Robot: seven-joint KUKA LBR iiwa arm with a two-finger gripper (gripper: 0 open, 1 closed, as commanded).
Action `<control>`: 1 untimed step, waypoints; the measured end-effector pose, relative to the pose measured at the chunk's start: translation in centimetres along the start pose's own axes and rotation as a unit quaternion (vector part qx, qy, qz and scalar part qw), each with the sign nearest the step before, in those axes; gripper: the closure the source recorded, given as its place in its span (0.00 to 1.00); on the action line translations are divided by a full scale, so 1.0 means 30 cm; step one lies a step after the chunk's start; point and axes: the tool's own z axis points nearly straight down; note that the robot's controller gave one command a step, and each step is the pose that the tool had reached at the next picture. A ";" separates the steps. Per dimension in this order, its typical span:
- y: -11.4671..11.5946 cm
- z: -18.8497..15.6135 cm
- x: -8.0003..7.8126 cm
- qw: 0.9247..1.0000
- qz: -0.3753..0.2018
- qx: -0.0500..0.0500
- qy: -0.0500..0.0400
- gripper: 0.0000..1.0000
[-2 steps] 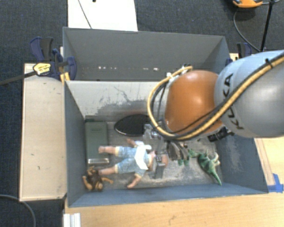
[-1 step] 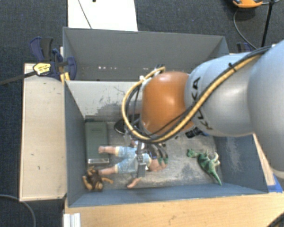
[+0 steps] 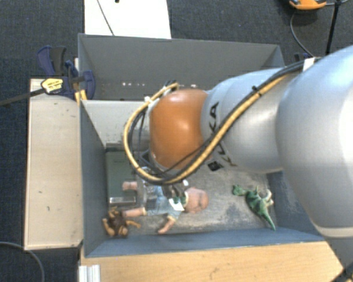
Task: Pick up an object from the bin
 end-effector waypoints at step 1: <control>-0.043 -0.010 0.020 1.000 -0.002 0.000 0.001 0.00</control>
Offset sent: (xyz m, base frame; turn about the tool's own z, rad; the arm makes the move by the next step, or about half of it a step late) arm 0.0000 0.0000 0.0000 0.0000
